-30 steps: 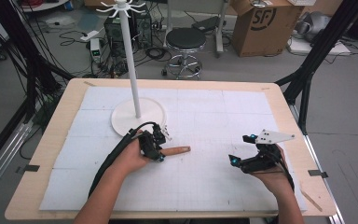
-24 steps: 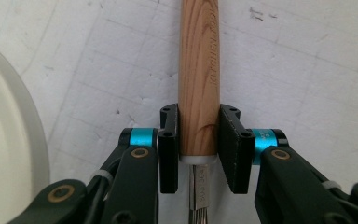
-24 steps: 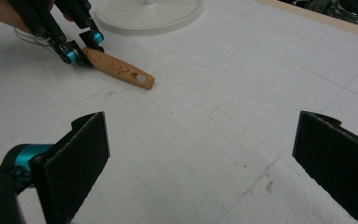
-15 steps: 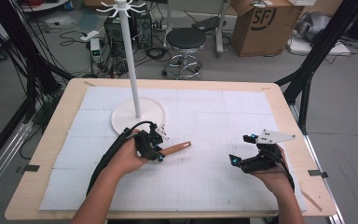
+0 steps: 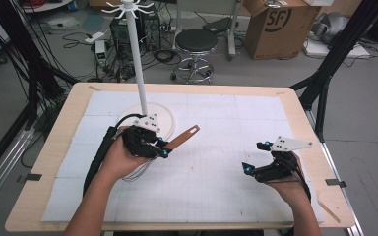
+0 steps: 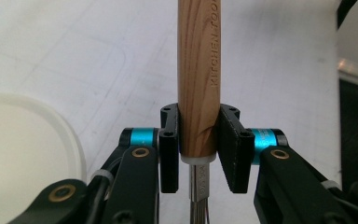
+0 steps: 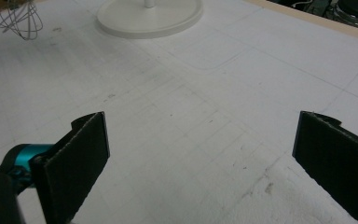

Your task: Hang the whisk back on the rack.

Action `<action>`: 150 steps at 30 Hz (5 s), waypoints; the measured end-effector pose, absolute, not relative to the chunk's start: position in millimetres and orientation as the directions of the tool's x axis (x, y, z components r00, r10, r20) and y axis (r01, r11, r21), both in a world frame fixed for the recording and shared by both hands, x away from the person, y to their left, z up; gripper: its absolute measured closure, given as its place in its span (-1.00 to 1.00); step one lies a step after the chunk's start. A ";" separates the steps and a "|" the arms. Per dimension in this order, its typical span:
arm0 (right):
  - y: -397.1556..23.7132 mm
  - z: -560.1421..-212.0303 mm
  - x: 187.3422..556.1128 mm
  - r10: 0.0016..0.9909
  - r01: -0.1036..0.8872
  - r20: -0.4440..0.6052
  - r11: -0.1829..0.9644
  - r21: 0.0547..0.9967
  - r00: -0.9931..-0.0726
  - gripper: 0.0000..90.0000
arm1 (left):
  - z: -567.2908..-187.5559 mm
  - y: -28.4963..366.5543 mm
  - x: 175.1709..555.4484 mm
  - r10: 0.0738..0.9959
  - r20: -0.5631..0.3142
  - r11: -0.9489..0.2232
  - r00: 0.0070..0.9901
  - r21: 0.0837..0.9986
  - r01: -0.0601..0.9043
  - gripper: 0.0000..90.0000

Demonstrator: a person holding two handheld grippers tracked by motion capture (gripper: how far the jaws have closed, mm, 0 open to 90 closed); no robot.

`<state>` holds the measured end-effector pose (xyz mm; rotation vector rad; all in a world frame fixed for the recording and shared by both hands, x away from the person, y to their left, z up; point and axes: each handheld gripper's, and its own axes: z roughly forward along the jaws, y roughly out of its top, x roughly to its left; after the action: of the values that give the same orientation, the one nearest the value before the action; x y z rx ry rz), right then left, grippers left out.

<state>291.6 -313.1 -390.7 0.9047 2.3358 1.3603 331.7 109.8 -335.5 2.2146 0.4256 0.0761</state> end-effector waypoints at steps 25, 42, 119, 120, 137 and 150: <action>-311.3 -390.6 291.9 0.643 0.368 0.059 0.359 0.858 -0.763 -0.93 | -260.7 180.4 337.0 0.317 -0.170 -0.296 0.933 0.917 0.267 0.59; -310.7 -391.5 292.9 0.644 0.371 0.058 0.362 0.855 -0.763 -0.93 | -203.7 221.3 358.2 0.365 -0.153 -0.227 0.918 0.942 0.248 0.59; -314.1 -395.9 294.0 0.648 0.387 0.069 0.363 0.847 -0.759 -0.93 | -212.0 217.2 372.2 0.523 -0.087 -0.268 0.848 0.928 0.260 -0.66; -313.3 -396.2 294.7 0.647 0.383 0.065 0.365 0.849 -0.760 -0.93 | -211.9 214.7 369.5 0.515 -0.080 -0.269 0.854 0.930 0.250 -0.72; -311.1 -396.6 296.5 0.644 0.387 0.070 0.367 0.846 -0.762 -0.93 | -246.1 173.4 339.5 0.275 -0.091 -0.305 0.957 0.936 0.176 -0.96; -312.1 -401.6 295.8 0.649 0.397 0.068 0.375 0.838 -0.758 -0.93 | -309.1 166.0 325.3 0.235 -0.140 -0.294 0.962 0.933 0.208 -0.96</action>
<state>295.8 -312.1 -401.6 0.9250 2.3654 1.3265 325.3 166.0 -309.1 1.8819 0.3227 0.0275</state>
